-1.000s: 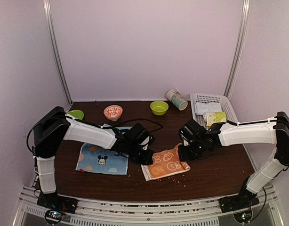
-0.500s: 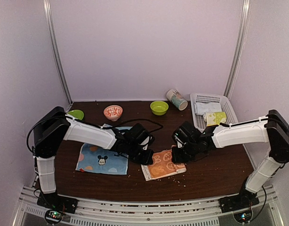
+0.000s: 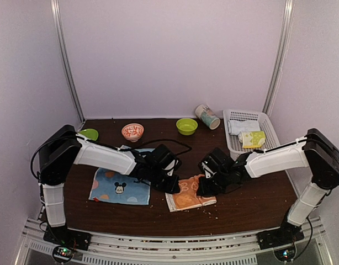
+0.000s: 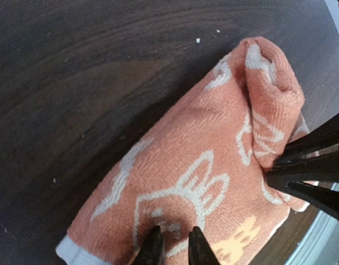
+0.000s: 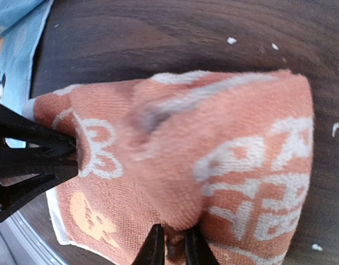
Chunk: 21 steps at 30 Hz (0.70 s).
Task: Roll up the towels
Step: Roll the towel from the center of the board.
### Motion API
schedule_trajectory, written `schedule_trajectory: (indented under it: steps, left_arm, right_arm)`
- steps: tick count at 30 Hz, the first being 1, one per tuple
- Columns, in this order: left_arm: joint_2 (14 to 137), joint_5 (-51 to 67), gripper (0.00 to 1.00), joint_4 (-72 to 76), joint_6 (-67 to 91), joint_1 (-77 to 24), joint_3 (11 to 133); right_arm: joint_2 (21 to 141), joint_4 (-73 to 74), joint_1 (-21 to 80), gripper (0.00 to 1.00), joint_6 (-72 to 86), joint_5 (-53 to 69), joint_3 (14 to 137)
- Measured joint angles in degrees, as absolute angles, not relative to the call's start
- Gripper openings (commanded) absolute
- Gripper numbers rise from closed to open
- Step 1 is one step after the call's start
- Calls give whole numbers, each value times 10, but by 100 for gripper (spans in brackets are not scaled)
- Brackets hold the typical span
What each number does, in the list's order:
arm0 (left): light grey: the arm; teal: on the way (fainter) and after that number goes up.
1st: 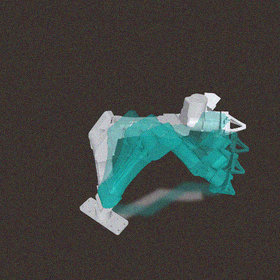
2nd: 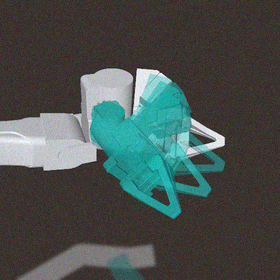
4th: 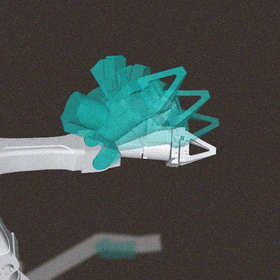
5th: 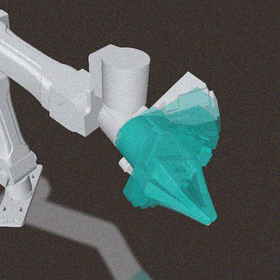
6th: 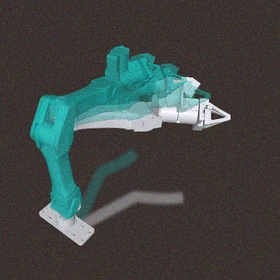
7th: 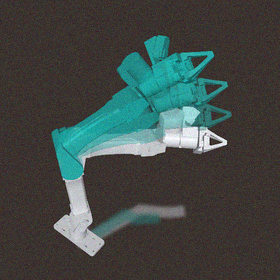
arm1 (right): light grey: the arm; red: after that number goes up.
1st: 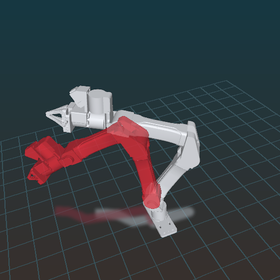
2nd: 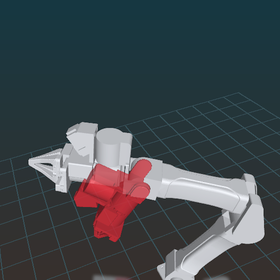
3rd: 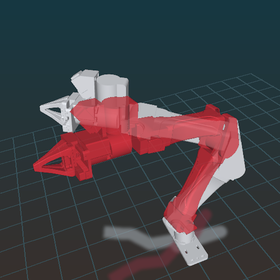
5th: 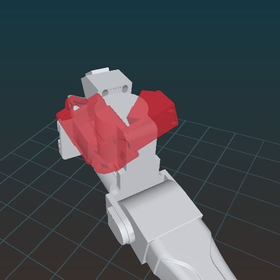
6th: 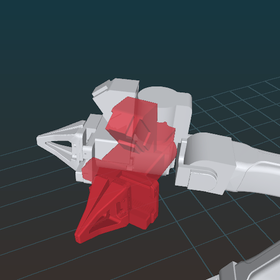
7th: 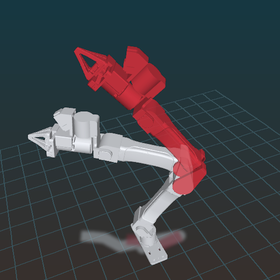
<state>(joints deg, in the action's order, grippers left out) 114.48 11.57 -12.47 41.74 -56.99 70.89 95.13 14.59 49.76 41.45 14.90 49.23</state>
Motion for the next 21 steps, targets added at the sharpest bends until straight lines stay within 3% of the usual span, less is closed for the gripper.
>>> schedule_trajectory:
  steps: [6,11,21]
  left_arm:
    - [1092,117,29,-160,408,-570,709]
    - [1063,126,29,-164,405,-570,736]
    - [1142,173,25,-143,406,-570,838]
  right_arm:
    - [951,121,498,27,420,153,484]
    - [947,98,498,28,427,152,472]
    - [938,69,498,29,435,152,452]
